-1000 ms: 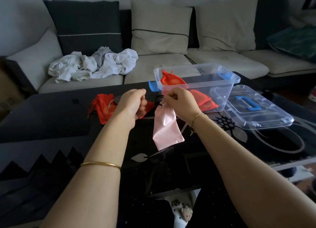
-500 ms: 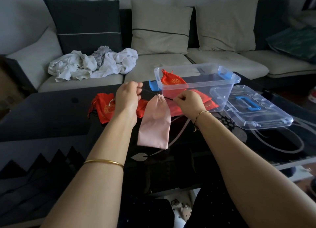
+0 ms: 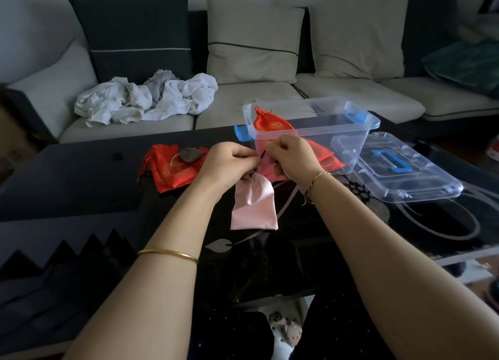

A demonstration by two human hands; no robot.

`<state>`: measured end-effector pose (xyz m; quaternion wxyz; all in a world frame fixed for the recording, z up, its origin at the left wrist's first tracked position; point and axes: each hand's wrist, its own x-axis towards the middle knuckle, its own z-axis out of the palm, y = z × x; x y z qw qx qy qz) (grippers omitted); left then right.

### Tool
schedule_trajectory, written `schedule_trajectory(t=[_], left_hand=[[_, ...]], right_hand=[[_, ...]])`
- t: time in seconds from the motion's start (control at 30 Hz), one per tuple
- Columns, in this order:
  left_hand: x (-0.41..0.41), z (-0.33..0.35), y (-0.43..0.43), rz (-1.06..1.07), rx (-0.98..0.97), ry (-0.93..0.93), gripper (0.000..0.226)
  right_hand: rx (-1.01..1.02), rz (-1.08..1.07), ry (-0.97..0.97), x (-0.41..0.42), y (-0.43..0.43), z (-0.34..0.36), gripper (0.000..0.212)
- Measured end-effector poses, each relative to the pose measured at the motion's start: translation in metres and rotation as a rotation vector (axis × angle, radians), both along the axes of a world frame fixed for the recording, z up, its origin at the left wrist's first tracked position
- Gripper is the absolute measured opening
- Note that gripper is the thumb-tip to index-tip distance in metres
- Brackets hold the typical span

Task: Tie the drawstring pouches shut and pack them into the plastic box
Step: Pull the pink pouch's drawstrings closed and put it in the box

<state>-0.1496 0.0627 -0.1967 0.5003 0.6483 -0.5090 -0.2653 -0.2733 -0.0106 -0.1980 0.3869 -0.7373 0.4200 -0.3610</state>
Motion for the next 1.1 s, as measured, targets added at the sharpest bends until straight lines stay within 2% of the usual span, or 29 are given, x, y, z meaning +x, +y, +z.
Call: schedule_trajectory(t=[0.07,0.2,0.3,0.5,0.7,0.9,1.1], left_hand=[[-0.002,-0.002,-0.001,-0.018,0.024,-0.071,0.011],[-0.002,-0.005,-0.004,0.019,0.006,-0.105,0.022],[-0.001,-0.007,-0.005,0.044,0.04,-0.071,0.026],[0.002,-0.009,-0.009,0.067,0.109,0.054,0.028],[0.003,-0.01,-0.011,0.063,0.109,0.099,0.025],[0.004,-0.01,-0.011,0.051,0.12,0.08,0.02],[0.003,-0.011,-0.01,0.109,0.079,0.003,0.015]], right_hand=[[0.059,0.035,-0.075,0.001,0.005,0.003,0.029],[0.06,0.019,-0.159,0.004,0.01,0.006,0.025],[0.087,-0.016,-0.266,0.002,0.009,0.008,0.002],[0.027,0.048,-0.104,0.005,0.011,0.006,0.016],[0.034,0.137,-0.012,0.011,0.012,0.004,0.02],[0.096,0.178,0.019,0.011,0.015,0.007,0.023],[0.084,0.204,0.019,0.005,0.015,0.009,0.013]])
